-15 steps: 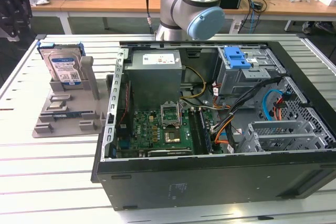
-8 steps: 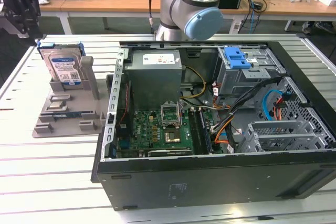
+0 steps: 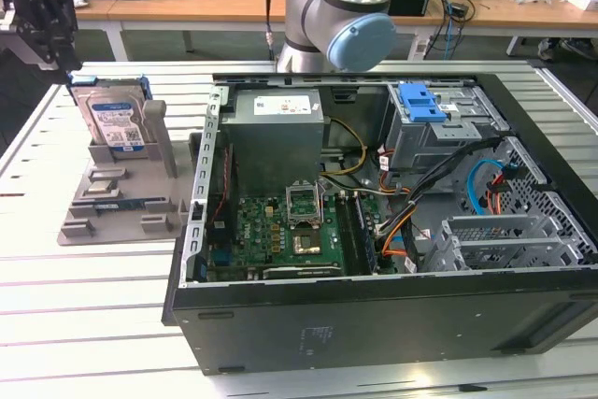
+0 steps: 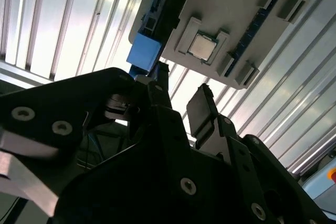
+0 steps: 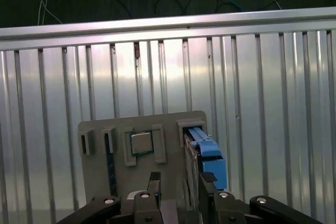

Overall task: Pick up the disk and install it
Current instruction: 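Pick up the disk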

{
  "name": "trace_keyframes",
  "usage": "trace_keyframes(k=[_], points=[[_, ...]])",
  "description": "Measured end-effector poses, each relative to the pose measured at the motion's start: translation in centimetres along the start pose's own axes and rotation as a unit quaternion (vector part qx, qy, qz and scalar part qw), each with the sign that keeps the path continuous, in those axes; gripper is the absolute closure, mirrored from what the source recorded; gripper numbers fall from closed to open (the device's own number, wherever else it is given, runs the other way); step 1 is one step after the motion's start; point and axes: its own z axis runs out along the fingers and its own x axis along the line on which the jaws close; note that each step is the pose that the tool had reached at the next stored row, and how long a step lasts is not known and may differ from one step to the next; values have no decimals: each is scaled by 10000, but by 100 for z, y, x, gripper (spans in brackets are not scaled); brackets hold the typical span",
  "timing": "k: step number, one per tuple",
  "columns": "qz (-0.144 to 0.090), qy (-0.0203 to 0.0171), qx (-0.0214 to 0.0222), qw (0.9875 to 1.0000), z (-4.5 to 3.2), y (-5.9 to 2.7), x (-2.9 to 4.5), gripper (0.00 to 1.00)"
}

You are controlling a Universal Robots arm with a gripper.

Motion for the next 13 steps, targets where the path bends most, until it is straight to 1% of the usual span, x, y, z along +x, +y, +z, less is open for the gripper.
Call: trace_keyframes(k=[1,3,4,10,11,13], points=[[0,-1,1,10000,30,-4,-15,58],[-1,0,0,10000,66,-13,-36,58],[-3,0,0,10000,79,-18,-60,58],[-29,0,0,10000,110,-38,-207,58],[-43,0,0,10000,130,-44,-234,58],[-68,1,1,10000,161,-49,-251,58]])
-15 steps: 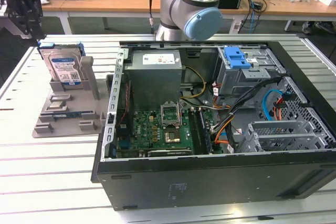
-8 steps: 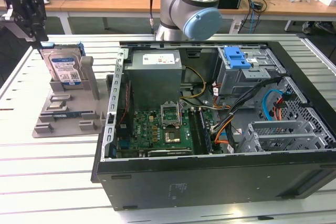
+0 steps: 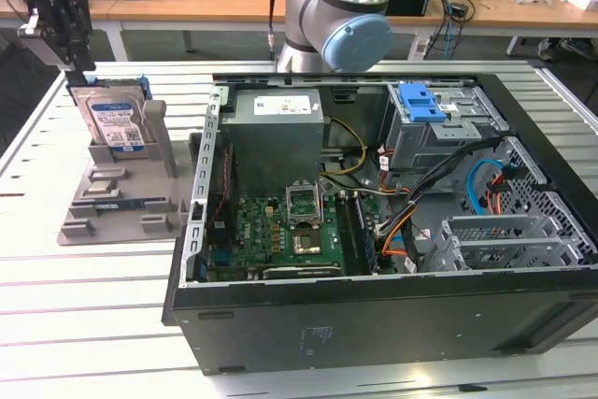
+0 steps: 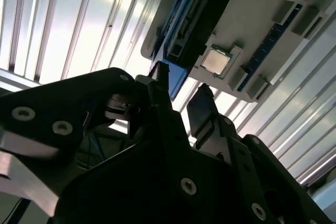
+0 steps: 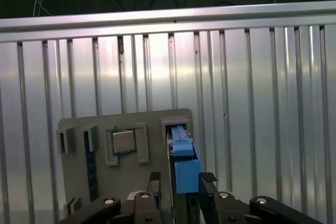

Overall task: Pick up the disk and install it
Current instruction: 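Pick up the disk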

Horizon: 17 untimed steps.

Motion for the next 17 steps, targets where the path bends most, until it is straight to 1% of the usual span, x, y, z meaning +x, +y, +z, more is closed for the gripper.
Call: trace_keyframes(k=[6,9,12,15,16,17], points=[[-86,2,2,10000,96,-20,-67,58],[-99,6,1,10000,174,-20,-70,58],[-101,6,1,9999,231,-20,-71,58],[-104,6,0,9999,305,-19,-71,58],[-105,6,-1,9999,341,-19,-71,58],[-107,7,-2,9999,394,-19,-64,58]])
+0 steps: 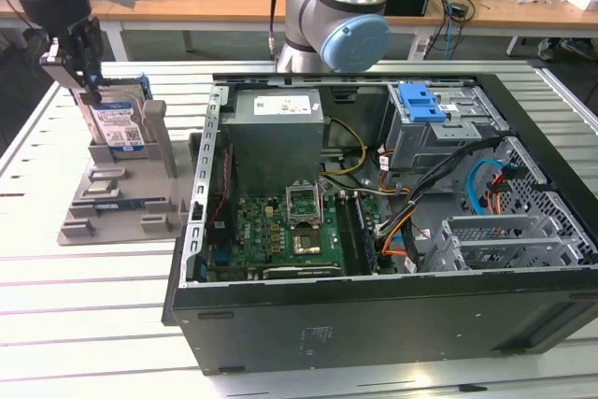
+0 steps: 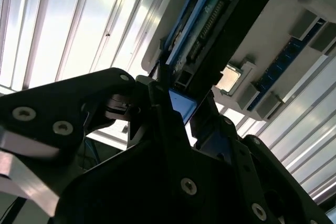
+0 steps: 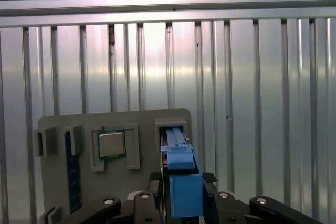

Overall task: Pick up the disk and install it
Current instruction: 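Pick up the disk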

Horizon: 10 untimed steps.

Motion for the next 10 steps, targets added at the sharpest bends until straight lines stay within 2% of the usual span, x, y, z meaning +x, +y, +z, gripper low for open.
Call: trace_keyframes(k=[2,5,10], points=[[0,-1,0,10000,63,0,13,58],[-1,0,0,10000,107,0,16,58],[-1,0,-1,10000,115,0,16,58]])
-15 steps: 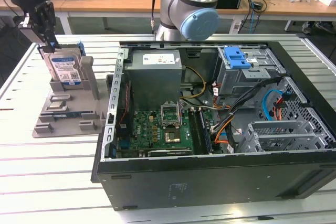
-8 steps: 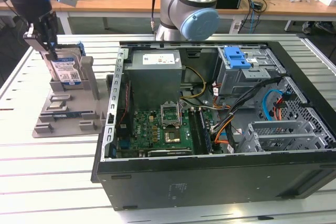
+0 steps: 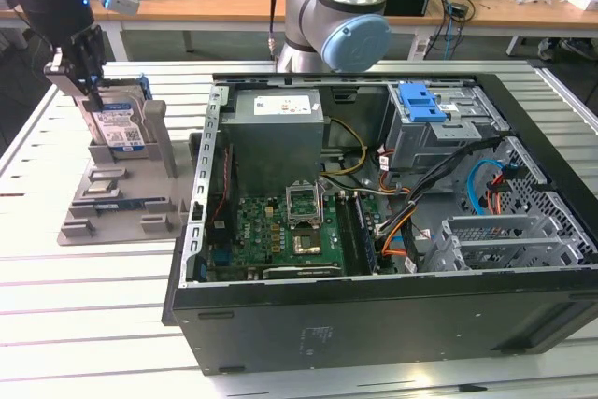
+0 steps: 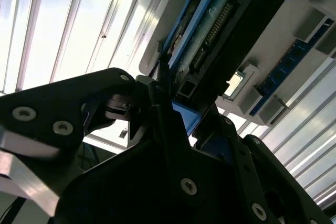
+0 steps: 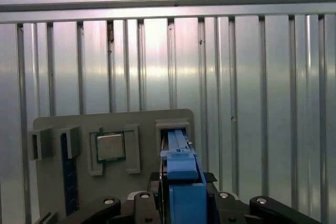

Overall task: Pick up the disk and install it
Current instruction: 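Pick up the disk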

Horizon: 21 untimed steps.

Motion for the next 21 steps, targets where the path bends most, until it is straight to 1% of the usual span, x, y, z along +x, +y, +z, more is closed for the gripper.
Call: trace_keyframes(k=[3,5,21], points=[[0,0,0,10000,2,0,0,58],[0,0,0,10000,4,0,0,63],[0,0,-1,10000,17,0,0,63]])
